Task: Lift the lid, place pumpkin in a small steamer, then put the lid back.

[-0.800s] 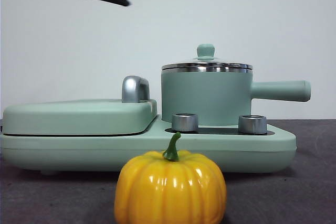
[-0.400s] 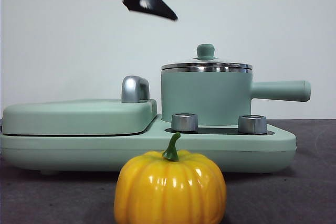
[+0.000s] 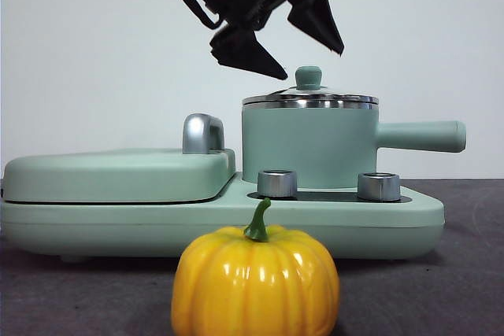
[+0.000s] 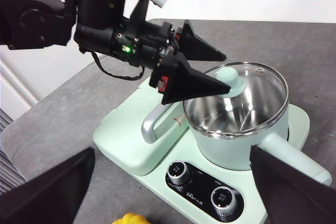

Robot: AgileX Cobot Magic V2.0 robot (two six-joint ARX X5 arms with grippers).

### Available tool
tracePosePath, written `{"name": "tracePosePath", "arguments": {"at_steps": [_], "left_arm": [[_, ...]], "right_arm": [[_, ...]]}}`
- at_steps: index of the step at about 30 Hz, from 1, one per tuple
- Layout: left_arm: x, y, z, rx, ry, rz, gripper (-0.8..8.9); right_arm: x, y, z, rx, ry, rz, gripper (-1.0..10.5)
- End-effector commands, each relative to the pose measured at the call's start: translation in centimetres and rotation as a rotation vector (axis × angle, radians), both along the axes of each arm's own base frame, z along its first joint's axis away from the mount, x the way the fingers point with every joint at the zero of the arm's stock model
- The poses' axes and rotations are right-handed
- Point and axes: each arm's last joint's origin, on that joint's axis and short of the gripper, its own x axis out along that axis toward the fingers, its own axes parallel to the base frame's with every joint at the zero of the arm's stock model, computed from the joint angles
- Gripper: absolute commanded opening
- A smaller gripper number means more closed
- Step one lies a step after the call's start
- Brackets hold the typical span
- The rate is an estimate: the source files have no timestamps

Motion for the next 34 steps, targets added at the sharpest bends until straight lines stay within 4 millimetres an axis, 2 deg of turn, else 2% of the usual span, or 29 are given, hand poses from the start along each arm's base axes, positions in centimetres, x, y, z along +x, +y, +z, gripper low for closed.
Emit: {"name": "tracePosePath", "arguments": {"at_steps": [1,12,21,28,34], "left_arm": [[0.5,-1.1,-0.3,0.009,-0.057,-0.034,4.97],[1.4,-1.8,-2.0,0.058,-0.087,0.015,4.79],[1.4,-2.0,-2.1,0.053,-0.091,0.011,2.82],[1.4,-2.0,-2.0,0.046,-0.101,0.012,0.93],[1.5,-2.1,-1.0,0.03,-0.111,0.016,0.77]], "right_arm": [[-0.1,0.0,0.5,0.011,-0.011,0.002,4.7],[-0.1,0.0,0.5,0.011,-0.008,0.001,4.7],[-0.2,0.0,0.3,0.008,0.017,0.0,4.7],[-0.2,0.0,0.3,0.007,0.018,0.0,4.7],[-0.2,0.0,0.2,0.008,0.029,0.004,4.7]]}}
